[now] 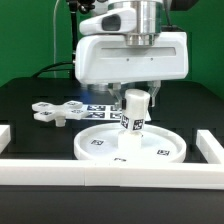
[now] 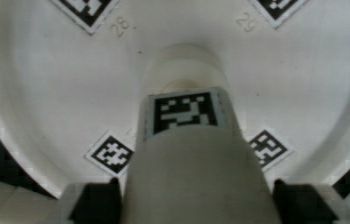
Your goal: Assemble round table
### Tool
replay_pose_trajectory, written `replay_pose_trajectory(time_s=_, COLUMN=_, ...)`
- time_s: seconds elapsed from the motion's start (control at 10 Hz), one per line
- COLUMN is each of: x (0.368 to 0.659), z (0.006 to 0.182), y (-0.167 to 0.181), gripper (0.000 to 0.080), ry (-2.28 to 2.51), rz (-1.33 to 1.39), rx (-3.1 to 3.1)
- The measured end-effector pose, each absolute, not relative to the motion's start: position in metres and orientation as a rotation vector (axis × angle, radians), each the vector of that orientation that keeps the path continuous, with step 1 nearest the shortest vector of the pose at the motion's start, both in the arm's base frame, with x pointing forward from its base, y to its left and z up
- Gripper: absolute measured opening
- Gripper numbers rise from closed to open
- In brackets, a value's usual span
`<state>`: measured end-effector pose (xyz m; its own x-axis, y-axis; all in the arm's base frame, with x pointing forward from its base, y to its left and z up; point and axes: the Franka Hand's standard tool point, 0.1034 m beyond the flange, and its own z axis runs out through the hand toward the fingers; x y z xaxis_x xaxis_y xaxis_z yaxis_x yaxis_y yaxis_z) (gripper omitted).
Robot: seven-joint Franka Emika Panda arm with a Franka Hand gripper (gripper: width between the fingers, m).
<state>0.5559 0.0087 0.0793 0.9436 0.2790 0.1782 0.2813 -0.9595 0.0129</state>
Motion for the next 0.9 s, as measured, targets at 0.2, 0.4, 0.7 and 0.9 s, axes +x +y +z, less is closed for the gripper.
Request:
replay_pose_trajectory(time_s=0.2, x=0.5555, z=0.0795, y=0.0074, gripper=0.0409, ry=-0.238, rz=-0.328, rx=-3.094)
replay_pose_trajectory(time_s=0.4, x=0.5556, z=0.0793, y=0.0080, gripper=0.0409, ry=-0.045, rz=-0.324, rx=-3.090)
replay_pose_trajectory(time_s=0.7, x=0.5554, z=0.0788, y=0.0081, gripper=0.0409, ry=0.169, rz=-0.317, rx=-3.071)
replay_pose_trajectory(time_s=0.9, x=0.5543, z=0.0779, y=0.0073, gripper=0.0409, ry=0.563, rz=-0.326, rx=-2.984)
